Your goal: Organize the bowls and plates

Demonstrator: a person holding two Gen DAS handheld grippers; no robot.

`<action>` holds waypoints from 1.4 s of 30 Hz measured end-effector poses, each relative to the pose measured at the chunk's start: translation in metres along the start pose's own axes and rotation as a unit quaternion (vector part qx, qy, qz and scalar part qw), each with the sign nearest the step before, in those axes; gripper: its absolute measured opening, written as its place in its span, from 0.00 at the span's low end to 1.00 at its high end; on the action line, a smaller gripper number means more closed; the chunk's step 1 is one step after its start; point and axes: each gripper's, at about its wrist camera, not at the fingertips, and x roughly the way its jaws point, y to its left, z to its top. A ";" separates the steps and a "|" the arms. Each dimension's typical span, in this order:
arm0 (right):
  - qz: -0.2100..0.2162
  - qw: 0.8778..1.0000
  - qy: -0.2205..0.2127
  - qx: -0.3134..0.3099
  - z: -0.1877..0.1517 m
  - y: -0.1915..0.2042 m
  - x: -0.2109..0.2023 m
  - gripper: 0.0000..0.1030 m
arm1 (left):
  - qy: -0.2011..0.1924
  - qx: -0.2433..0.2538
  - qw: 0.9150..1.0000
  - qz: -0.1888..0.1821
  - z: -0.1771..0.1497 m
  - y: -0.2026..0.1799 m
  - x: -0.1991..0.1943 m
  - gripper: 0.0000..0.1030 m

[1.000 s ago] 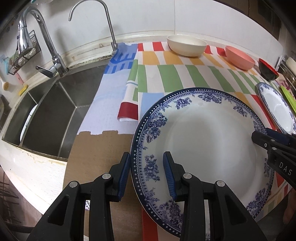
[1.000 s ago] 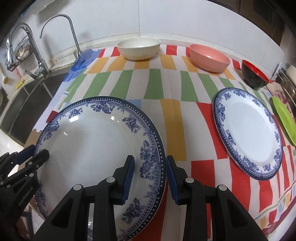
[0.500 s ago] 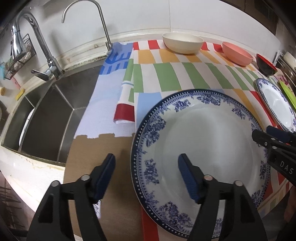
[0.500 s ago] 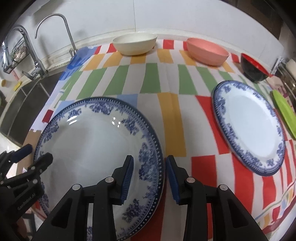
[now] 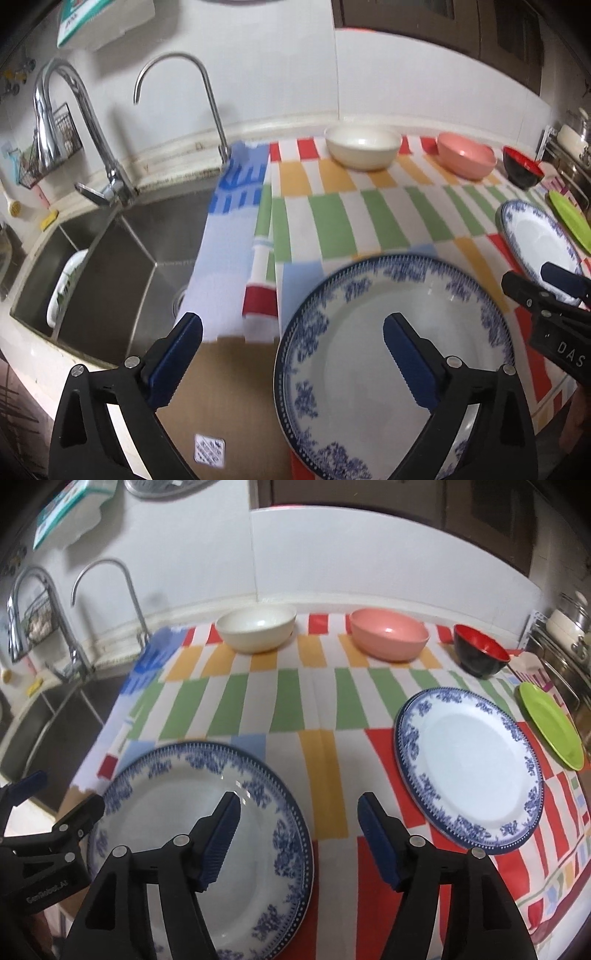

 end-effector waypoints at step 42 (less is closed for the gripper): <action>-0.113 0.988 -0.081 0.068 0.029 -0.182 -0.052 0.75 | -0.106 0.071 0.988 -0.084 0.078 -0.187 -0.029 1.00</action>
